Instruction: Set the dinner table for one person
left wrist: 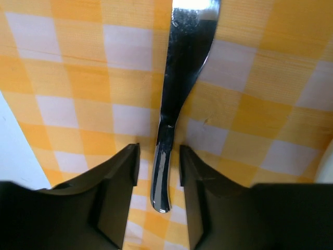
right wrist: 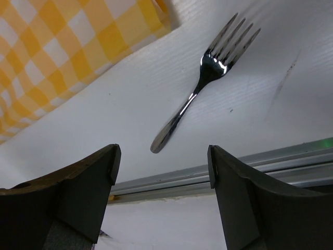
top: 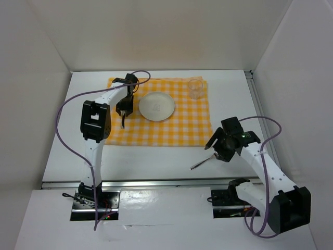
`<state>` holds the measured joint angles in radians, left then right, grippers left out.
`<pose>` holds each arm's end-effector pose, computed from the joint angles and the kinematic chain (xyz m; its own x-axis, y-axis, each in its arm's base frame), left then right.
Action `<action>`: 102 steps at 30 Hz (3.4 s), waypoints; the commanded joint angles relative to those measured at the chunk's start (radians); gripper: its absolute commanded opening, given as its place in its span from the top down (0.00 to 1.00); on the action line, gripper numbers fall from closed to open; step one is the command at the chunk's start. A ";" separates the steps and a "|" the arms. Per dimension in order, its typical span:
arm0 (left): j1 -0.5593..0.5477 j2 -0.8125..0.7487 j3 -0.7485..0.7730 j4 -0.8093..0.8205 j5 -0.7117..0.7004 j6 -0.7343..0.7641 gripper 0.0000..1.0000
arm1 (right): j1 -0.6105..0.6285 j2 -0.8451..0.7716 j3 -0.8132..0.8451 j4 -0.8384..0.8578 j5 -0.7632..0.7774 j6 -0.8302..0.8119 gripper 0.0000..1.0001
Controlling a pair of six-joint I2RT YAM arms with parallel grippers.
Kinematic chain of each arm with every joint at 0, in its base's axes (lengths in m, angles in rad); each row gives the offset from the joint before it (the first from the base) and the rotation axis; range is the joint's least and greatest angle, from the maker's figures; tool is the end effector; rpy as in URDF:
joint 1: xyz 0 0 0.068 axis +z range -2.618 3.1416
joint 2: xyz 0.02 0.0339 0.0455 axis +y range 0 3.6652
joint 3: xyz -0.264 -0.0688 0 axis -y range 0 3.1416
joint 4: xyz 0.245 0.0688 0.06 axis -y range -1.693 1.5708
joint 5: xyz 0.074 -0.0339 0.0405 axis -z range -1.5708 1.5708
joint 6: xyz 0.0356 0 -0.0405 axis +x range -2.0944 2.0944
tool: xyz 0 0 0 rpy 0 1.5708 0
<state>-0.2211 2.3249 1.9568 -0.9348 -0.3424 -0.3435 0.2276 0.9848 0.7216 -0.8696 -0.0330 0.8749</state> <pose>0.4703 -0.0935 0.1700 -0.9263 -0.1170 -0.3583 -0.2040 0.9549 0.2157 0.1679 0.0401 0.2284 -0.7491 0.6139 -0.2490 0.5238 0.7790 0.3447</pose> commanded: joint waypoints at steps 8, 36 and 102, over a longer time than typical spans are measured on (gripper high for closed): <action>0.002 -0.176 0.097 -0.101 -0.032 -0.032 0.43 | 0.134 0.141 -0.024 0.044 0.065 0.140 0.29; 0.002 -0.702 -0.203 0.010 0.109 -0.086 0.40 | 0.260 0.451 -0.065 0.182 0.226 0.357 0.92; 0.020 -0.783 -0.253 -0.009 0.060 -0.045 0.40 | 0.070 1.026 0.803 0.113 0.037 -0.553 0.85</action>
<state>-0.2039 1.5860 1.7100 -0.9512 -0.2687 -0.4137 0.3073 2.0293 1.5276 -0.7616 -0.0078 0.2970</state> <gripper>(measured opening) 0.604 0.152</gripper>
